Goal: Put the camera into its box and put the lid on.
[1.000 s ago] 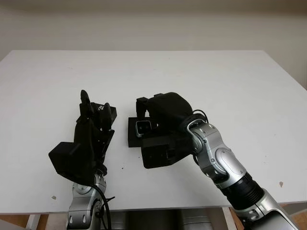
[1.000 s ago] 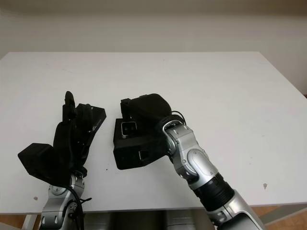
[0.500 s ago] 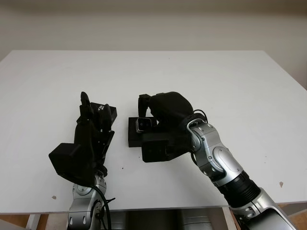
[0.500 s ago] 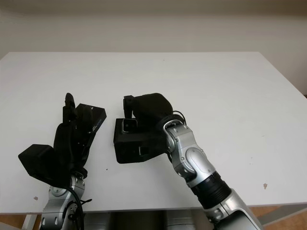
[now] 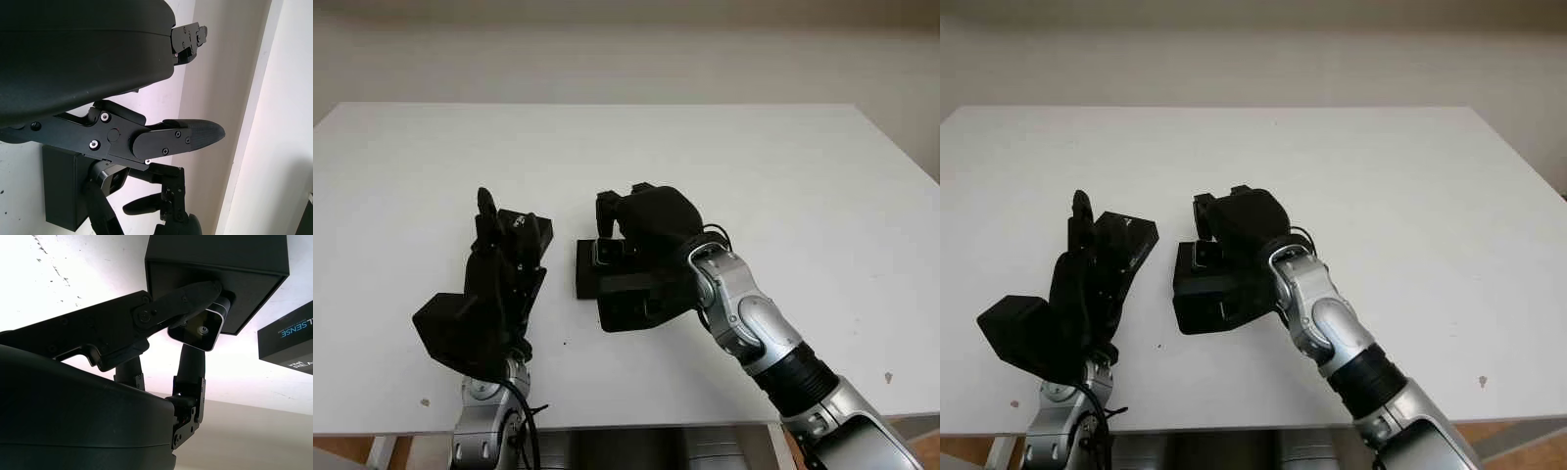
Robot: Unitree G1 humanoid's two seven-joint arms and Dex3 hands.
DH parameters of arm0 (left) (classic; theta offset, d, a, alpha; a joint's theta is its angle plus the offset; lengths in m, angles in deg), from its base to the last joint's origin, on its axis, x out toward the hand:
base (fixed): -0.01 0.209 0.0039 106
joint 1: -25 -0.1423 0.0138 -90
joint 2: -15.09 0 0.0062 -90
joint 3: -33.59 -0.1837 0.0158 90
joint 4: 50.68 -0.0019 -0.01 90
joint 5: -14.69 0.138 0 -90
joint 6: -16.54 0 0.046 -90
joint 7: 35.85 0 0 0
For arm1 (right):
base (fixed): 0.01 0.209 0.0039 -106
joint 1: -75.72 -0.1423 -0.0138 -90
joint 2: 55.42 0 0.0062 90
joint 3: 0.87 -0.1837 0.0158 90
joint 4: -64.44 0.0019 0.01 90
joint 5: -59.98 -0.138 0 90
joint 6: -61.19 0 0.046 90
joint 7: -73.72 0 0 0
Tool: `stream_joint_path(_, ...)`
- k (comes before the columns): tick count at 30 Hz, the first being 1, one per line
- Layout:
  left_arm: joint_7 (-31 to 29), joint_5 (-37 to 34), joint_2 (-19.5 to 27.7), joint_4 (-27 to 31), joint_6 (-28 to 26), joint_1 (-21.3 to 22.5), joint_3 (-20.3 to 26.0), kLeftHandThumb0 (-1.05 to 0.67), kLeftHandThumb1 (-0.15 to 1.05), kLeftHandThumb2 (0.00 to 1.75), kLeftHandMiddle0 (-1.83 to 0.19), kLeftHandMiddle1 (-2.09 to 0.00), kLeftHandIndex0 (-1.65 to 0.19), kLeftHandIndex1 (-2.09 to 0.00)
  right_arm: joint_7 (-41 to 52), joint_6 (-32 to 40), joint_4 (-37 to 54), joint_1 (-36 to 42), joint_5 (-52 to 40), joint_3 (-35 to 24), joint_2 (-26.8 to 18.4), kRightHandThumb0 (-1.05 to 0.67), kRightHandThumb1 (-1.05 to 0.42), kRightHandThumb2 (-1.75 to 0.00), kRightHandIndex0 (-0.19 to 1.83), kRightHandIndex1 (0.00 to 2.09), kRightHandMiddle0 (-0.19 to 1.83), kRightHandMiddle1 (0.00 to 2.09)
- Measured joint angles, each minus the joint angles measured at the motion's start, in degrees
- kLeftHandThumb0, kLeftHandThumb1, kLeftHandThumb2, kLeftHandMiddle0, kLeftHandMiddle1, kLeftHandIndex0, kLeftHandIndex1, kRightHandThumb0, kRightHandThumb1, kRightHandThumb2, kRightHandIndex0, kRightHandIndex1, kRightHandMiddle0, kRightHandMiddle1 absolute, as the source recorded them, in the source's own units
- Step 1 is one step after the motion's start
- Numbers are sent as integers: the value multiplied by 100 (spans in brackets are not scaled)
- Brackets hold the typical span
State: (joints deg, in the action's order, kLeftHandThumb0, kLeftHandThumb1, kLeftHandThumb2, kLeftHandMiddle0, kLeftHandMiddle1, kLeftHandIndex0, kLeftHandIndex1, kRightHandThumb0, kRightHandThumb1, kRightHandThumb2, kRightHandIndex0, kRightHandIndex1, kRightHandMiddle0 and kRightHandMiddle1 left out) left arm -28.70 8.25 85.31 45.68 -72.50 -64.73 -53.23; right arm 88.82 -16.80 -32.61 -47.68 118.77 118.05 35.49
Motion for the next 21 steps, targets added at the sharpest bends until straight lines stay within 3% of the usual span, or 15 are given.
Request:
stream_joint_path(8,29,-9,0,0,1,-3,-29,-55,105,47,15,-5,17,-5,230,46,-6,-10,95,24,-7,-47,-100,-5,25,185,37,137)
stream_joint_path(21,45,-18,1,1,16,-3,-36,-55,105,46,15,-5,17,-5,430,7,118,-2,-15,5,-72,-47,-101,-6,16,191,29,153)
